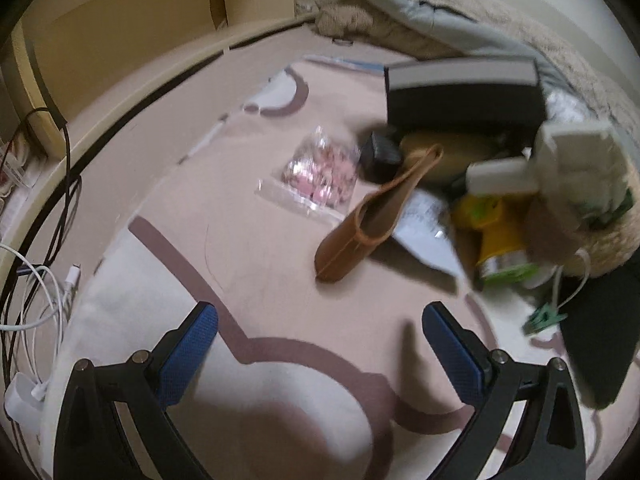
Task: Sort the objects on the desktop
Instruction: 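Grasp the brown leather strap with the left tool while the right tool grasps the wooden coaster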
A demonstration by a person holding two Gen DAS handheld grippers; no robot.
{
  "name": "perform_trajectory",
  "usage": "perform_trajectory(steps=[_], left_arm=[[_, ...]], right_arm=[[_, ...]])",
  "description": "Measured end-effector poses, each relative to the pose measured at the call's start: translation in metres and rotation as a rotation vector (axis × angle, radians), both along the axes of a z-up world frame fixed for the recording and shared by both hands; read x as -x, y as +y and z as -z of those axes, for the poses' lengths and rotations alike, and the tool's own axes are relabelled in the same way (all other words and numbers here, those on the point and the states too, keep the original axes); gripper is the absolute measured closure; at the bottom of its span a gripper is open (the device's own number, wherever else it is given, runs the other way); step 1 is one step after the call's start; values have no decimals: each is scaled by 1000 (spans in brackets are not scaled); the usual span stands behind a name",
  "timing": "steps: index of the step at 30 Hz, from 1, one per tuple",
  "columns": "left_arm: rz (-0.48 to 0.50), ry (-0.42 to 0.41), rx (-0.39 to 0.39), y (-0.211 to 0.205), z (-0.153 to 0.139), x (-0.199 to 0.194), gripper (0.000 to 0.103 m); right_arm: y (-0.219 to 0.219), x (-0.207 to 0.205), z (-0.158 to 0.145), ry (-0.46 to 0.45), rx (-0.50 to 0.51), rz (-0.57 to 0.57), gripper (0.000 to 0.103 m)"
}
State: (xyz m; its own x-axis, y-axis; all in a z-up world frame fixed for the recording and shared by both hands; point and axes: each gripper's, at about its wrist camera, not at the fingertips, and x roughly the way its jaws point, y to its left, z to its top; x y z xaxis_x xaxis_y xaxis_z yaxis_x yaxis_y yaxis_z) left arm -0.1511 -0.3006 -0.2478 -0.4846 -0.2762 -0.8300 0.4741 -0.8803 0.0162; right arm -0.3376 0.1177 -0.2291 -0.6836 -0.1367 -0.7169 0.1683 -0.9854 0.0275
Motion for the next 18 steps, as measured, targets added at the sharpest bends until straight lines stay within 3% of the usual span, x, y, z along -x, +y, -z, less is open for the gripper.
perform_trajectory(steps=[6,14,15,18], left_arm=[[71,-40,112,16,8,-3,0],[68,-21,82,13,11,-8,0],[69,-23,83,13,11,-8,0],[61,-24,62,14,9,-7,0]], right_arm=[[-11,36,19,-30,-21,-39,0],[-9,72,39,-54,-18,-34,0],[-9,75,40,-55,-17,-36,1],[-11,85,47,-68,-32,-48,22]])
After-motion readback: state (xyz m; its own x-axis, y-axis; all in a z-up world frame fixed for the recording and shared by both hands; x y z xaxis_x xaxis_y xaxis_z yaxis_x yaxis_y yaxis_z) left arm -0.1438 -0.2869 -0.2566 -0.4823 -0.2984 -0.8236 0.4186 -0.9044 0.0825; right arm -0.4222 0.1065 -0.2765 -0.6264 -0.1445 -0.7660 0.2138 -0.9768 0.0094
